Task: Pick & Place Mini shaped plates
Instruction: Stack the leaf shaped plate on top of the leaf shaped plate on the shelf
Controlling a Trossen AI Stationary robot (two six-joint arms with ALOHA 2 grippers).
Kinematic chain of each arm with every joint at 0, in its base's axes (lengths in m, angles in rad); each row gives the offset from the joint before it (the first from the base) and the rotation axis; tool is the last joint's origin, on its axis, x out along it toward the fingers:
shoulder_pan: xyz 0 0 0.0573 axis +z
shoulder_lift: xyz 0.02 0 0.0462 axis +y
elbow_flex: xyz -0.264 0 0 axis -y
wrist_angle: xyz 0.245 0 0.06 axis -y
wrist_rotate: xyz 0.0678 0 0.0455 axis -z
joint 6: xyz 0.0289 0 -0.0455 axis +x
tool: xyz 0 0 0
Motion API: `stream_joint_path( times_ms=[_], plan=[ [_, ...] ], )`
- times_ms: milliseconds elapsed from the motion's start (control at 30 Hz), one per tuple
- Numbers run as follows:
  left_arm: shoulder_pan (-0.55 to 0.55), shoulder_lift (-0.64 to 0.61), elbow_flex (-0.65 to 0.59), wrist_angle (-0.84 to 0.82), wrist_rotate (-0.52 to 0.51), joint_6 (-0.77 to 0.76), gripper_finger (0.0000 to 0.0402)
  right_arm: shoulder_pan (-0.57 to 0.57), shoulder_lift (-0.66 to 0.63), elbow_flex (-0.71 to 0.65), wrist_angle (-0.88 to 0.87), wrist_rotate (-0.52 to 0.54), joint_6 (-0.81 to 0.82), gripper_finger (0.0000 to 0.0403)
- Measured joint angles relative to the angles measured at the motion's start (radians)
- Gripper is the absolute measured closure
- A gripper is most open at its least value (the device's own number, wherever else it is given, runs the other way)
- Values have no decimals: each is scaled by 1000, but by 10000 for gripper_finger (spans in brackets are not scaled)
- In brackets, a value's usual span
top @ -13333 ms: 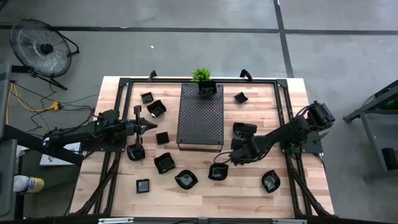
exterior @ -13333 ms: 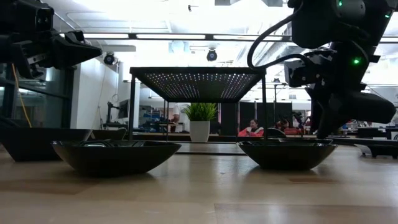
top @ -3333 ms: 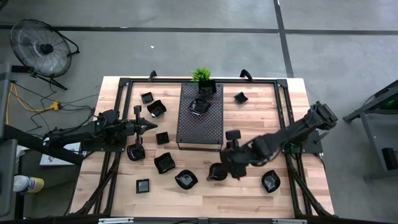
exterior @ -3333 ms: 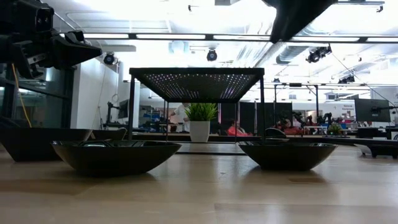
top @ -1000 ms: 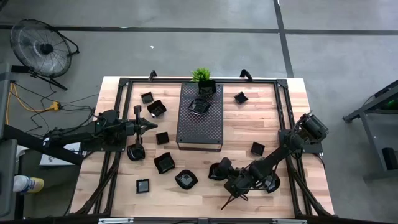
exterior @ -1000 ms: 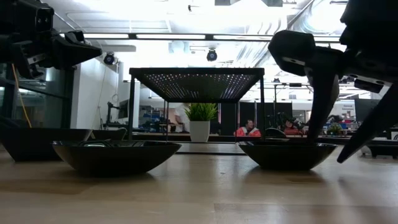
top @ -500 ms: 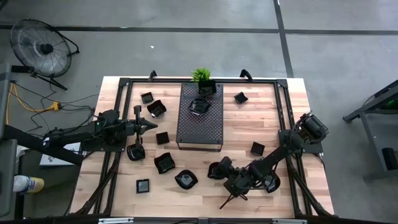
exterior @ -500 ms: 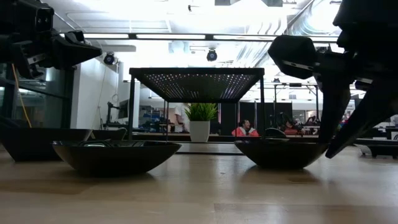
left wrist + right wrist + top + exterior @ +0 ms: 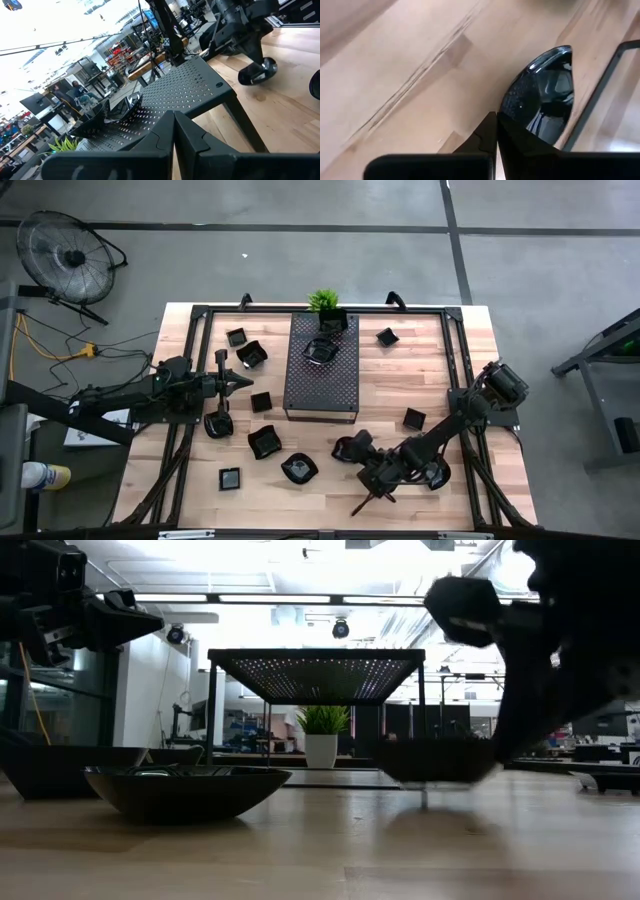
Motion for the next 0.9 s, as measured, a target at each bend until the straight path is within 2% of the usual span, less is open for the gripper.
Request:
stream_joint_path(
  times_ms=[467,667,900],
  plan=[
    [0,0,0,0,0,0,400,-1,-1,260,-236,28,-17,402],
    [0,0,0,0,0,0,400,-16,-1,354,-316,109,-26,402],
    [0,0,0,0,0,0,400,-69,-1,406,-331,237,-154,402]
  ],
)
